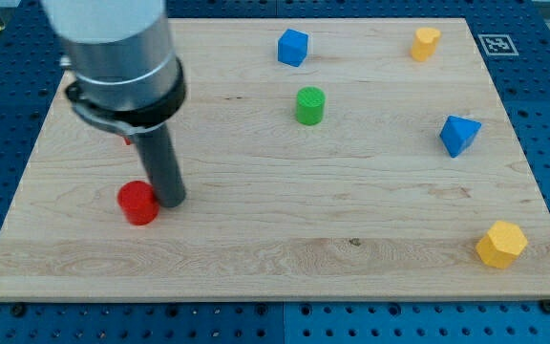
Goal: Push the red circle vertically to the bottom of the red star
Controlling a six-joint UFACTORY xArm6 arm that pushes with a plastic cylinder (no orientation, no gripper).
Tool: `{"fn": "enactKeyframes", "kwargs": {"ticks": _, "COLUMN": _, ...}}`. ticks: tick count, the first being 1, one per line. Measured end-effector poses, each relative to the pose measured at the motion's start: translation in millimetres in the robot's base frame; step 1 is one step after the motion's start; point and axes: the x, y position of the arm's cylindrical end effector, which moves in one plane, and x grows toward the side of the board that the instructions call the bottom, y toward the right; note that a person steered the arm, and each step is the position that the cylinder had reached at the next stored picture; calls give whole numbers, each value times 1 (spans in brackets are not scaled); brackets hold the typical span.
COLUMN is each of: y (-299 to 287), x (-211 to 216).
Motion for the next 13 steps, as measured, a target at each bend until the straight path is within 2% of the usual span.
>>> {"fn": "enactKeyframes", "kwargs": {"ticks": 2, "y": -5, "x": -21}}
{"fn": "enactKeyframes", "kwargs": {"ticks": 4, "y": -35, "x": 19}}
{"fn": "enactKeyframes", "kwargs": {"ticks": 5, "y": -31, "x": 1}}
{"fn": "enactKeyframes", "kwargs": {"ticks": 10, "y": -30, "x": 2}}
{"fn": "enactKeyframes", "kwargs": {"ticks": 11, "y": -10, "x": 2}}
{"fn": "enactKeyframes", "kwargs": {"ticks": 13, "y": 96, "x": 4}}
